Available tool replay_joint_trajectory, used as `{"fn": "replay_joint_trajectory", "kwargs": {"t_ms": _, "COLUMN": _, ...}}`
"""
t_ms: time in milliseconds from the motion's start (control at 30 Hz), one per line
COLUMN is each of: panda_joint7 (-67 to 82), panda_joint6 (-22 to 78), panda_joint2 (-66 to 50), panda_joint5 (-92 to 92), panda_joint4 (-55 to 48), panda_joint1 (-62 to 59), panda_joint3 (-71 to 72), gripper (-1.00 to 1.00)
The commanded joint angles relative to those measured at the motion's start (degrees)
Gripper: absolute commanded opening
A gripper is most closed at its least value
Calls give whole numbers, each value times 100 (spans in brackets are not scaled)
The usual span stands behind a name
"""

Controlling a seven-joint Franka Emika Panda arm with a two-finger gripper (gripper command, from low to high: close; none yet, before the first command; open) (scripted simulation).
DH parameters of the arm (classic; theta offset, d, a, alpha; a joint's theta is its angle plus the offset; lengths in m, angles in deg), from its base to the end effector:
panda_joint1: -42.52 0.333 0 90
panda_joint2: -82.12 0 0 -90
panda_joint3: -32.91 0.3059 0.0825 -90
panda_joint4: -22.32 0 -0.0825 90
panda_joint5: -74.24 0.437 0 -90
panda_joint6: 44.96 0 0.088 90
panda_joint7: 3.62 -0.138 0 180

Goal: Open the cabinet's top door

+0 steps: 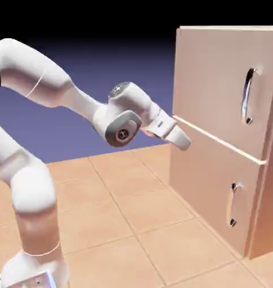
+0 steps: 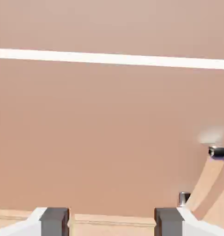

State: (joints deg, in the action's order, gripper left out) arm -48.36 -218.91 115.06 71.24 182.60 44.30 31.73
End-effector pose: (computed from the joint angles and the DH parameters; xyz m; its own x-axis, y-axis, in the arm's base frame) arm 0.4610 0.0094 0.4042 0.5190 -0.6649 0.5372 -0.4502 -0.7468 -0.4895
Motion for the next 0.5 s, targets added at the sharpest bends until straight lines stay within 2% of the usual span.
{"fn": "replay_joint_trajectory", "kwargs": {"t_ms": 0, "panda_joint7": -189, "panda_joint6": 5, "panda_joint2": 24, "panda_joint5": -250, "panda_joint4": -60, "panda_joint1": 90, "panda_joint3": -98, "gripper": 0}}
{"fn": "replay_joint_trajectory", "kwargs": {"t_ms": 467, "panda_joint7": -2835, "panda_joint6": 67, "panda_joint2": 354, "panda_joint5": -3738, "panda_joint4": -893, "panda_joint1": 1355, "panda_joint3": -1471, "gripper": 0}}
